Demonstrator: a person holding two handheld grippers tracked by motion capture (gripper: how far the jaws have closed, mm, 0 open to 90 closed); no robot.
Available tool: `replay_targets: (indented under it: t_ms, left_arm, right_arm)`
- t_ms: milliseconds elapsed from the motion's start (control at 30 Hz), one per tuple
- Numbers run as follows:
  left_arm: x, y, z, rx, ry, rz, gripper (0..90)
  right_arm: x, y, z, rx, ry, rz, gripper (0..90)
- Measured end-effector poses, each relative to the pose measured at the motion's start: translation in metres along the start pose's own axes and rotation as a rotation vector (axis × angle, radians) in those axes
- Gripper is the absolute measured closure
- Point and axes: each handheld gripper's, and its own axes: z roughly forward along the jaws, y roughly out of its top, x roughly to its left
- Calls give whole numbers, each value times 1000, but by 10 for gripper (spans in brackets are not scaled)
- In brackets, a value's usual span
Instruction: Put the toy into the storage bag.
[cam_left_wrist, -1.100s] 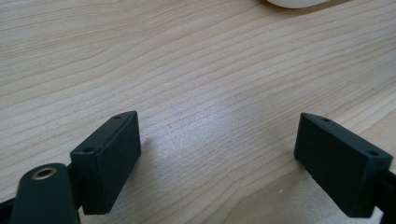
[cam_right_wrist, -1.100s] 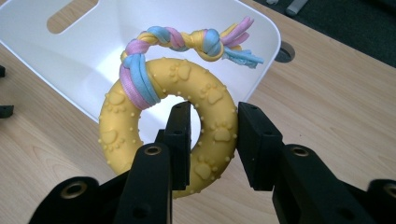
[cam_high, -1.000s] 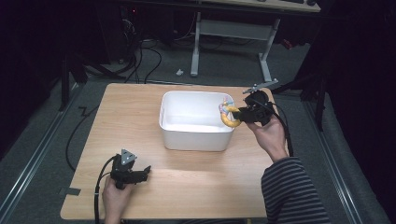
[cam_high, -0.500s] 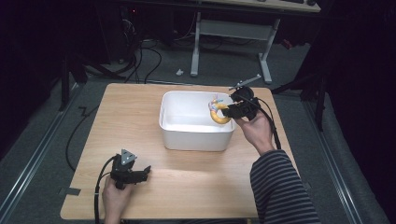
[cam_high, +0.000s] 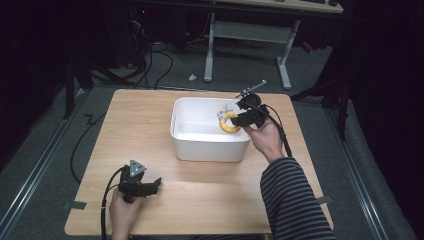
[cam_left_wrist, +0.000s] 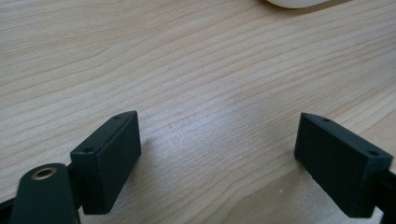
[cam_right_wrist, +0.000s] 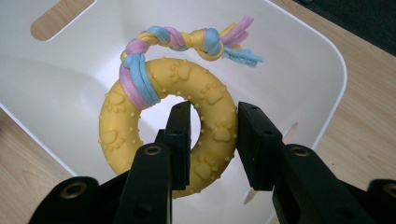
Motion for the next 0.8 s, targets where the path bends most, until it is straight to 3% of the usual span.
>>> replay_targets:
  t_ms: [800]
  left_arm:
    - [0, 0, 0, 0, 0, 0, 149]
  right_arm:
    - [7, -10, 21, 77, 31, -23, 671]
